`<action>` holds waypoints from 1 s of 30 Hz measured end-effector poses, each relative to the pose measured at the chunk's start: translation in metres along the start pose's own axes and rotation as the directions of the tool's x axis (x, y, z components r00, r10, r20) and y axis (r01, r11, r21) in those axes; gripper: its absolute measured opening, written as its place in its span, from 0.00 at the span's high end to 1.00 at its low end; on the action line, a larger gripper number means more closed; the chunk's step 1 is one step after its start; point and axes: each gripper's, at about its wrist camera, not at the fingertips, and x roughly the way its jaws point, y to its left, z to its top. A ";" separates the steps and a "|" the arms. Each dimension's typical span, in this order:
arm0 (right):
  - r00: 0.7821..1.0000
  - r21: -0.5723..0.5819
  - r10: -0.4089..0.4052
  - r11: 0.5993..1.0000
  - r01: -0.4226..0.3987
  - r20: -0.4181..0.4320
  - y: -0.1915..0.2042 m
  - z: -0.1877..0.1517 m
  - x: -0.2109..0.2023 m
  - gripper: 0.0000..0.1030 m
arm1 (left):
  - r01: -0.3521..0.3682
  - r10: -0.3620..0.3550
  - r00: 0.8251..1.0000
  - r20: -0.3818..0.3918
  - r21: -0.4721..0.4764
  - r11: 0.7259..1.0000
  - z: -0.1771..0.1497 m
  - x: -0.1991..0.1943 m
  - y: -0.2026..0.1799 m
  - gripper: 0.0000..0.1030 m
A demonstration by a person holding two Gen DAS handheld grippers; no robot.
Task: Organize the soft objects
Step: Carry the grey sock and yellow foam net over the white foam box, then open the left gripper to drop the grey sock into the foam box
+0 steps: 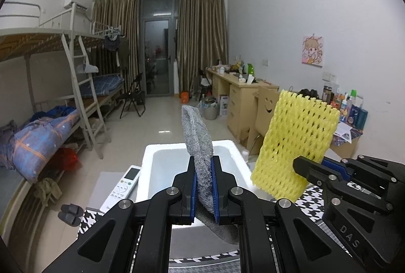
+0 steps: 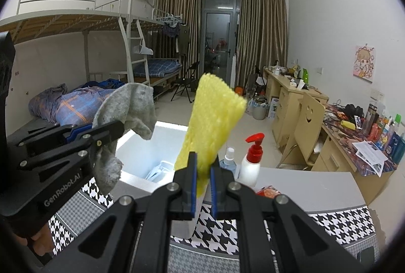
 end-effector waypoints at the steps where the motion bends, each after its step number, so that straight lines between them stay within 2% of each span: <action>1: 1.000 0.000 0.003 1.000 -0.003 -0.003 0.000 0.001 0.002 0.88 | 0.000 0.000 1.000 -0.006 0.000 1.000 0.000 0.003 0.001 0.90; 6: 1.000 0.000 0.006 1.000 -0.006 -0.013 0.002 0.004 0.009 0.89 | 0.018 -0.019 0.998 -0.053 -0.028 0.999 0.000 0.020 0.009 0.90; 18: 0.999 -0.014 0.005 1.000 -0.005 -0.036 0.005 0.008 0.024 0.89 | 0.002 -0.008 0.992 -0.129 -0.048 0.999 -0.003 0.056 0.017 0.89; 20: 0.999 -0.013 0.004 1.000 -0.005 -0.041 0.006 0.009 0.026 0.89 | 0.006 -0.012 0.988 -0.153 -0.043 0.999 -0.004 0.064 0.018 0.83; 21: 0.999 -0.013 0.003 1.000 -0.004 -0.042 0.006 0.009 0.027 0.89 | 0.001 -0.007 0.986 -0.167 -0.040 0.999 -0.005 0.067 0.019 0.72; 22: 0.999 -0.017 0.001 1.000 -0.002 -0.042 0.007 0.009 0.028 0.89 | -0.003 -0.004 0.985 -0.174 -0.037 0.999 -0.005 0.069 0.019 0.53; 23: 0.999 -0.019 0.000 1.000 -0.001 -0.041 0.008 0.010 0.028 0.89 | -0.007 0.000 0.984 -0.179 -0.039 0.999 -0.006 0.070 0.020 0.43; 24: 0.999 -0.019 0.000 1.000 -0.001 -0.039 0.007 0.010 0.028 0.89 | -0.011 0.004 0.985 -0.173 -0.042 0.999 -0.007 0.068 0.021 0.26; 25: 0.999 -0.019 0.000 1.000 0.000 -0.038 0.007 0.011 0.028 0.89 | -0.025 0.017 0.987 -0.158 -0.046 0.999 -0.007 0.064 0.023 0.14; 27: 0.999 -0.017 -0.006 1.000 0.005 -0.039 0.008 0.011 0.029 0.89 | -0.047 0.041 0.990 -0.132 -0.048 0.998 -0.005 0.057 0.027 0.06; 30: 0.999 -0.011 -0.010 1.000 0.010 -0.040 0.008 0.013 0.030 0.89 | -0.062 0.056 0.993 -0.107 -0.050 0.997 -0.004 0.045 0.032 0.04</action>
